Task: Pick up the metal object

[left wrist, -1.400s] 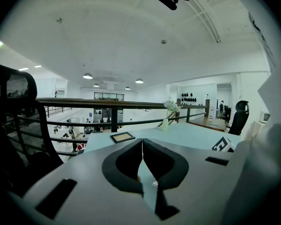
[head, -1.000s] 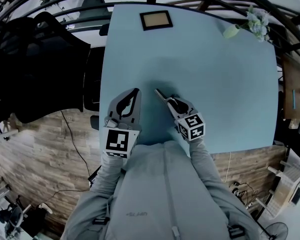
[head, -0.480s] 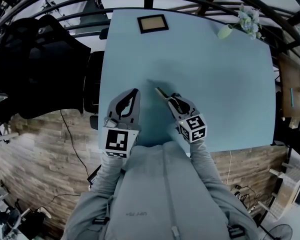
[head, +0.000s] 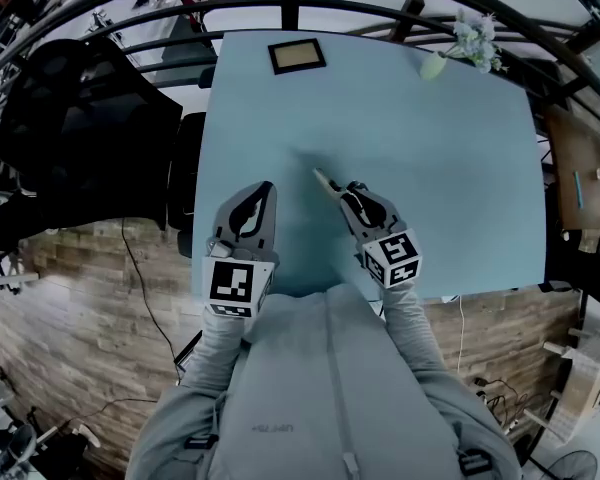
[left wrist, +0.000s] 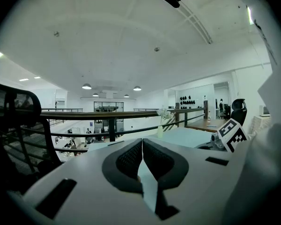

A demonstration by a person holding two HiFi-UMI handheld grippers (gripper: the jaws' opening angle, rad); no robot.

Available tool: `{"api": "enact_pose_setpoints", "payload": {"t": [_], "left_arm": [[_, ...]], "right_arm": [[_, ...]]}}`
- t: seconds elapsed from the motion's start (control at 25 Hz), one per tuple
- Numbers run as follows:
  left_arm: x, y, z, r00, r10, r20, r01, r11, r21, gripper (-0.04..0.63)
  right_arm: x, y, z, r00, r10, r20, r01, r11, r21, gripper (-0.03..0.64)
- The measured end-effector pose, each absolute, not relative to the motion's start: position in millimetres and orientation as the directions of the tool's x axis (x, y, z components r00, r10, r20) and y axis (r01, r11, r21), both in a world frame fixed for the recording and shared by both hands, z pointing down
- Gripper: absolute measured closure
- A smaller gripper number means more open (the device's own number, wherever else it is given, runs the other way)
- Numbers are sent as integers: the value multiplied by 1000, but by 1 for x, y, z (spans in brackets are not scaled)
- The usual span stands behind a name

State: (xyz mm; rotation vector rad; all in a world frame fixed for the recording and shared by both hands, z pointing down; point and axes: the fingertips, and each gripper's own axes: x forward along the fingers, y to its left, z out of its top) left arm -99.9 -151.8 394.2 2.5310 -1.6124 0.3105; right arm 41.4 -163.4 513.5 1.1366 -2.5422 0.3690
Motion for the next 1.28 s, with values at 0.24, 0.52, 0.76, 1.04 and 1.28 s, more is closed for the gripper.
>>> {"api": "enact_pose_setpoints", "payload": {"t": [0.24,0.52,0.76,1.04,1.28], "left_arm": [[-86,-138,386,416,-883,219,-902,-430,-21,568],[-76,-123,381,419,-884,208,-901,-434,-30,568],[-70,-110,385,422,-883,204,-900,-435,-22,568],[-61,-93,384,424,-882,206,-899,-437,-18,568],[-58,-85,378,420,-887,191,-901,-432,-25,568]], "right_arm": [[59,-154,476,-624,-712,322,-761,647,-43,526],[81,-137,432,-606,-761,231,-780,626,14,526],[99,-116,403,-586,-791,175,-795,603,69,526],[120,-89,382,-561,-816,138,-808,576,122,526],[136,-78,374,-530,-838,130,-826,545,144,526]]}}
